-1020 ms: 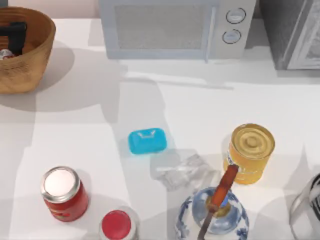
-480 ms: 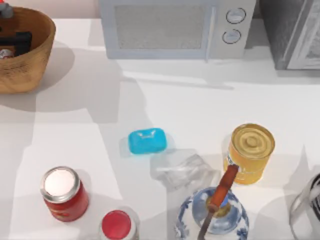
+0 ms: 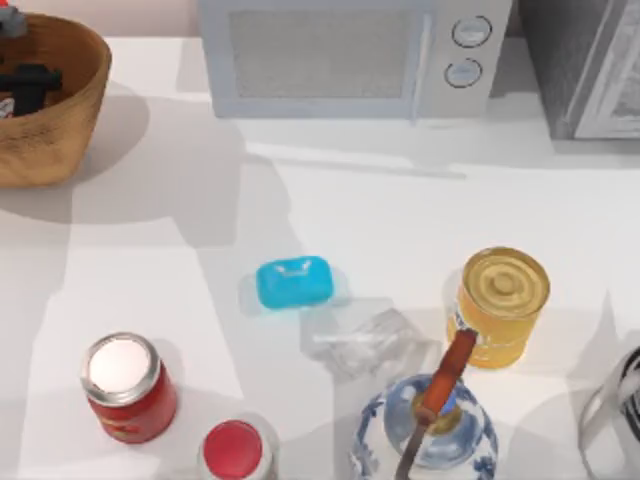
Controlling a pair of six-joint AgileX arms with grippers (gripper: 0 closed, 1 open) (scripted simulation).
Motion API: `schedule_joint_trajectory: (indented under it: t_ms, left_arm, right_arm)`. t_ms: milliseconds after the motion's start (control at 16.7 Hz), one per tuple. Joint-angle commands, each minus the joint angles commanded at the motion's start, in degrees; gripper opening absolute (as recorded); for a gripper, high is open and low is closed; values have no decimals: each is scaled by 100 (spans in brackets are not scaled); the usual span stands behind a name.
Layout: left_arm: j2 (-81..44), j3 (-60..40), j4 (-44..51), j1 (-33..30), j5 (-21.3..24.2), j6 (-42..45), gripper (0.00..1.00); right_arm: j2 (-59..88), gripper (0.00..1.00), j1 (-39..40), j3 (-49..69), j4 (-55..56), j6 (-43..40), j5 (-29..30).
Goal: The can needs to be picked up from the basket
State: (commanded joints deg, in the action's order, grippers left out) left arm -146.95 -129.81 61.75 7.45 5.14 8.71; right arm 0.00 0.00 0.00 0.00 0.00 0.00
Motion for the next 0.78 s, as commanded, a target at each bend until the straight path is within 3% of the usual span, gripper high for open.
schedule_joint_trajectory:
  t_ms: [360,780]
  left_arm:
    - [0,0,0,0,0,0,2]
    - [0,0,0,0,0,0,0]
  right_arm:
    - [0,100,0,0,0,0,0]
    - [0,100,0,0,0,0,0]
